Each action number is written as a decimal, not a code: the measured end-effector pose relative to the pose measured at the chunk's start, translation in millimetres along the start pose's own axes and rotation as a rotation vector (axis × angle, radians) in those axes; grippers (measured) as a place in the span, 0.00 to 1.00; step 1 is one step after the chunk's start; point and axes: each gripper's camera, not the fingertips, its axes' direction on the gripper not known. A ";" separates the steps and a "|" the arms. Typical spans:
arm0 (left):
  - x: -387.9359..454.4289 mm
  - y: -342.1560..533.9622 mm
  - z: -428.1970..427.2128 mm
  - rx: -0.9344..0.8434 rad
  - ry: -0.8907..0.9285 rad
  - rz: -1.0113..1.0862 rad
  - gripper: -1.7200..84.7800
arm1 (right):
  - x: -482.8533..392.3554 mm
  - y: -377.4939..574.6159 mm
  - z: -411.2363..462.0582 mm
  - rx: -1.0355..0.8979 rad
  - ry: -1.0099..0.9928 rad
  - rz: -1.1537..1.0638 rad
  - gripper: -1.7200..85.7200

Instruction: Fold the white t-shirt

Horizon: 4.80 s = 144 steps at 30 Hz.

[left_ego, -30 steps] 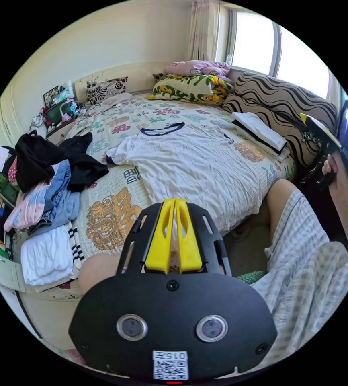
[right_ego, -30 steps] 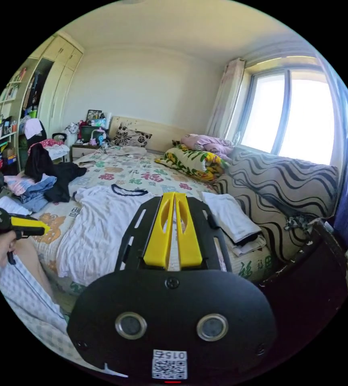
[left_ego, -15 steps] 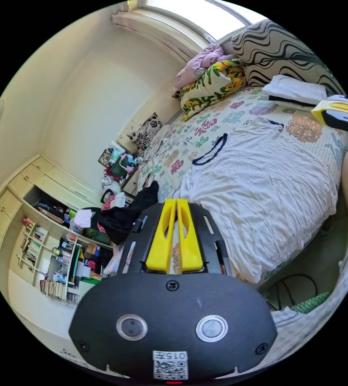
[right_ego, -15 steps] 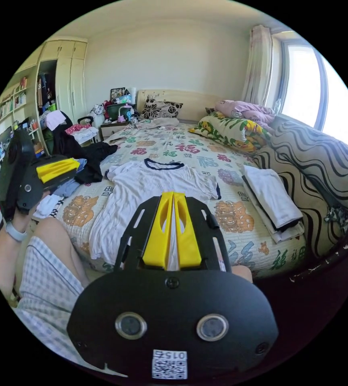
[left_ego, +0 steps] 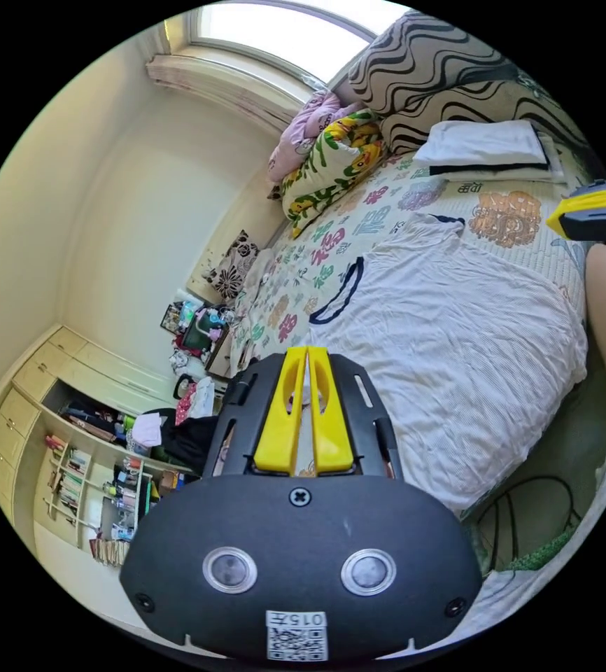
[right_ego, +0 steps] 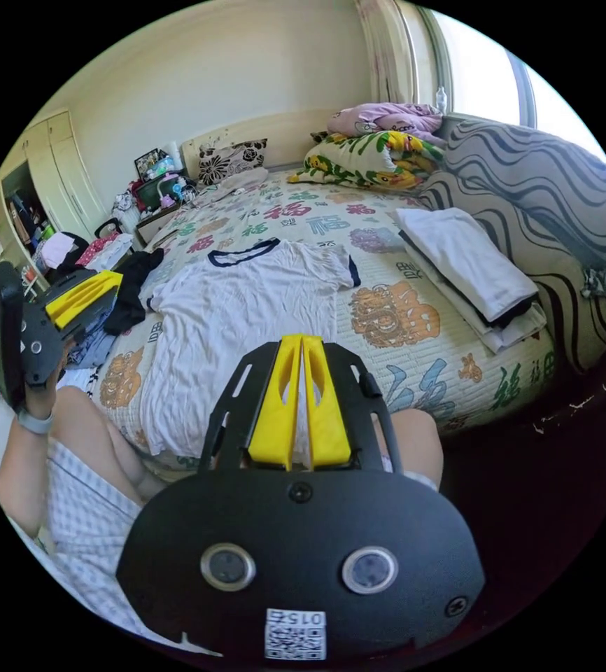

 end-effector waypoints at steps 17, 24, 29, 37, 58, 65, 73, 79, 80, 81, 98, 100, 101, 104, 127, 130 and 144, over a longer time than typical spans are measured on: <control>-17.8 -185.8 260.1 0.092 0.726 -0.069 0.11 | 177.6 -116.5 153.8 -0.080 -0.094 0.243 0.08; 34.7 -286.1 386.8 0.071 1.022 -0.043 0.09 | 236.4 -162.8 231.2 -0.181 -0.211 0.344 0.09; 86.7 -324.5 461.4 -0.102 1.101 0.034 0.08 | 255.3 -180.2 272.2 -0.253 -0.289 0.354 0.08; 102.9 -318.9 505.9 -0.111 1.081 0.204 0.03 | 277.1 -187.6 281.3 -0.174 -0.328 0.343 0.02; -128.8 44.4 601.6 0.119 1.215 -0.570 0.04 | 109.1 -196.3 291.2 -0.218 -0.322 -0.209 0.01; -84.4 -14.0 588.4 0.043 1.187 -0.327 0.07 | 78.0 -217.9 338.8 -0.329 -0.310 -0.236 0.07; -114.9 14.9 582.7 0.098 1.183 -0.357 0.03 | 39.2 -214.8 359.3 -0.345 -0.219 -0.370 0.04; -126.7 46.3 580.4 0.000 1.225 -0.252 0.09 | 25.3 -211.0 375.5 -0.405 -0.269 -0.380 0.04; -125.0 50.6 581.8 -0.049 1.227 -0.248 0.10 | 22.7 -211.4 377.4 -0.399 -0.258 -0.368 0.04; -126.7 54.1 578.6 -0.053 1.247 -0.240 0.10 | 20.5 -213.9 375.6 -0.384 -0.263 -0.359 0.04; -158.4 44.7 523.8 -0.092 1.057 -0.198 0.08 | -0.8 -235.2 399.4 -0.387 -0.336 -0.180 0.01; -170.2 52.2 514.9 -0.053 1.110 -0.233 0.08 | -9.0 -243.3 397.0 -0.318 -0.385 -0.178 0.01; -175.3 55.7 510.4 -0.037 1.133 -0.256 0.08 | -18.8 -248.6 401.6 -0.295 -0.405 -0.191 0.01; -176.7 59.4 503.3 -0.028 1.143 -0.274 0.08 | -53.6 -259.2 428.8 -0.345 -0.353 -0.232 0.01; -387.8 357.0 513.9 -0.290 0.887 -1.252 0.12 | -366.6 -395.3 517.7 -0.399 -0.376 -0.609 0.10; -383.6 371.8 509.8 -0.206 0.874 -1.336 0.11 | -449.4 -416.2 555.6 -0.451 -0.425 -0.667 0.12; -382.5 356.4 459.8 -0.043 0.921 -1.232 0.02 | -582.4 -427.8 678.4 -0.672 0.048 -0.956 0.03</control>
